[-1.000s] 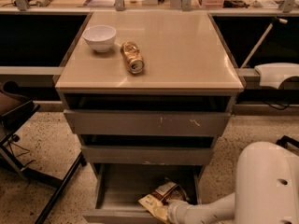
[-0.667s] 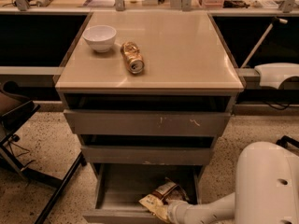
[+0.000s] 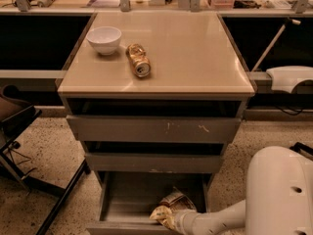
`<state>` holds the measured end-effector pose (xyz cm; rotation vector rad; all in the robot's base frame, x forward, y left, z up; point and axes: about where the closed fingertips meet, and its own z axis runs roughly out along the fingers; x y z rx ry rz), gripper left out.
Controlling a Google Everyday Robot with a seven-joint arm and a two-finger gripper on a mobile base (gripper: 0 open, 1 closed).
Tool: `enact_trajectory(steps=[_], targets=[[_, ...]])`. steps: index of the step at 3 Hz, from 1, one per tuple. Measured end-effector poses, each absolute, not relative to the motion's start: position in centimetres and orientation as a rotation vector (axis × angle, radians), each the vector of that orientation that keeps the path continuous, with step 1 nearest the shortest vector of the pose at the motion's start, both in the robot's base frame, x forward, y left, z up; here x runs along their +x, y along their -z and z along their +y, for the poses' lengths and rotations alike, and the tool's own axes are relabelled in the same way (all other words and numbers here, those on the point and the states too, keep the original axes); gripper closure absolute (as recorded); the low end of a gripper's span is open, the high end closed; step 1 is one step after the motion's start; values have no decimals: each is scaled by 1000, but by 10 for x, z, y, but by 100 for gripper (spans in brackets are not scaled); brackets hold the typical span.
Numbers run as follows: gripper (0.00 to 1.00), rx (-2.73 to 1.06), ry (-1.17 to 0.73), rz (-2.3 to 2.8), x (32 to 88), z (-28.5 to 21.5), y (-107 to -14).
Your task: Pick brown chip bag from bottom drawer and place on counter
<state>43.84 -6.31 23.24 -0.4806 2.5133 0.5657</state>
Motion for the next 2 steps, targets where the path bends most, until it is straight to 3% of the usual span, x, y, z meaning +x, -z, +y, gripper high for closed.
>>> enact_trajectory(steps=[2], targets=[[100, -730, -566, 2463, 445, -24, -330]])
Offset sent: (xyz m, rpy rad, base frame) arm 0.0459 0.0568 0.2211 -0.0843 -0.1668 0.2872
